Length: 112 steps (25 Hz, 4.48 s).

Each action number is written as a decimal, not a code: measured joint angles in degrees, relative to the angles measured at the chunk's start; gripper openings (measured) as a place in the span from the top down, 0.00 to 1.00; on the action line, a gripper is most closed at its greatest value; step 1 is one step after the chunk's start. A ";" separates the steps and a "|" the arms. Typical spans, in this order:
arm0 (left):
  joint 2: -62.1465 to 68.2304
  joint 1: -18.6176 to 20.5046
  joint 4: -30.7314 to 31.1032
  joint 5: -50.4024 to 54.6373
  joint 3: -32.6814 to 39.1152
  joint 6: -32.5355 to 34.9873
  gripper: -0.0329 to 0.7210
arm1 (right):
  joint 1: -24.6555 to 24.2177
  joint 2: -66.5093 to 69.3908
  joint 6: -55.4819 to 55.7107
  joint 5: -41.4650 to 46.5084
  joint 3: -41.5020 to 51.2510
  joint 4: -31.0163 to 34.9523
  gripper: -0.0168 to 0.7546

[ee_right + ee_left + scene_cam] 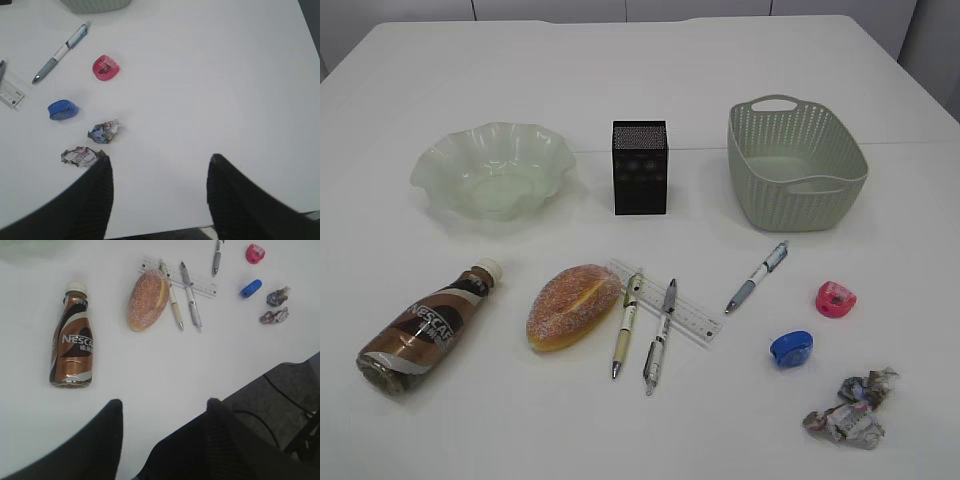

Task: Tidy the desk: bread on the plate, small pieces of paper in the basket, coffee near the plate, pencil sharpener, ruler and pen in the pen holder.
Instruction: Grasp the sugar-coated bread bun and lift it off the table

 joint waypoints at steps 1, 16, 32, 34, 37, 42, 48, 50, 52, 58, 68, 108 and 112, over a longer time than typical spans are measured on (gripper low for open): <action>0.81 0.00 0.00 0.00 0.00 0.70 0.44 | 0.00 0.00 0.00 0.00 0.00 0.00 0.37; 13.50 -10.74 9.40 -4.72 -4.03 2.86 0.41 | 0.00 0.00 0.00 0.00 0.00 0.22 0.37; 43.21 -26.72 24.03 -2.24 -25.77 -11.08 0.27 | 0.00 1.29 3.55 -1.68 0.00 3.95 0.37; 45.62 -26.72 24.27 -3.41 -26.68 -11.20 0.21 | 0.00 1.29 5.50 -2.10 0.00 3.89 0.37; 48.83 -26.72 24.27 -5.61 -27.48 -11.20 0.17 | 0.00 1.29 6.41 -2.89 0.00 3.89 0.37; 53.44 -26.72 24.14 -9.32 -27.57 -11.20 0.17 | 0.00 1.29 6.86 -3.14 0.00 3.89 0.37; 56.74 -26.72 22.71 -11.69 -27.61 -10.56 0.17 | 0.00 1.29 8.05 -3.18 0.00 3.89 0.37; 57.90 -26.72 21.64 -11.89 -27.61 -10.33 0.17 | 0.00 1.29 8.31 -3.27 0.00 3.89 0.37; 58.95 -26.72 21.12 -11.89 -27.71 -10.19 0.17 | 0.00 1.29 8.56 -3.27 0.00 3.89 0.37; 61.90 -28.48 20.97 -13.03 -27.84 -10.19 0.17 | 0.00 1.29 8.77 -3.83 0.00 3.99 0.37; 69.16 -29.68 23.86 -9.25 -37.96 -10.72 0.17 | 0.00 1.29 8.96 -4.24 0.00 3.99 0.37; 73.65 -29.68 23.63 -3.62 -39.18 -14.62 0.17 | 0.00 1.29 9.01 -7.55 0.00 3.89 0.37; 74.79 -29.68 23.63 -3.42 -39.18 -14.62 0.17 | 0.00 1.29 9.01 -7.56 0.00 3.23 0.37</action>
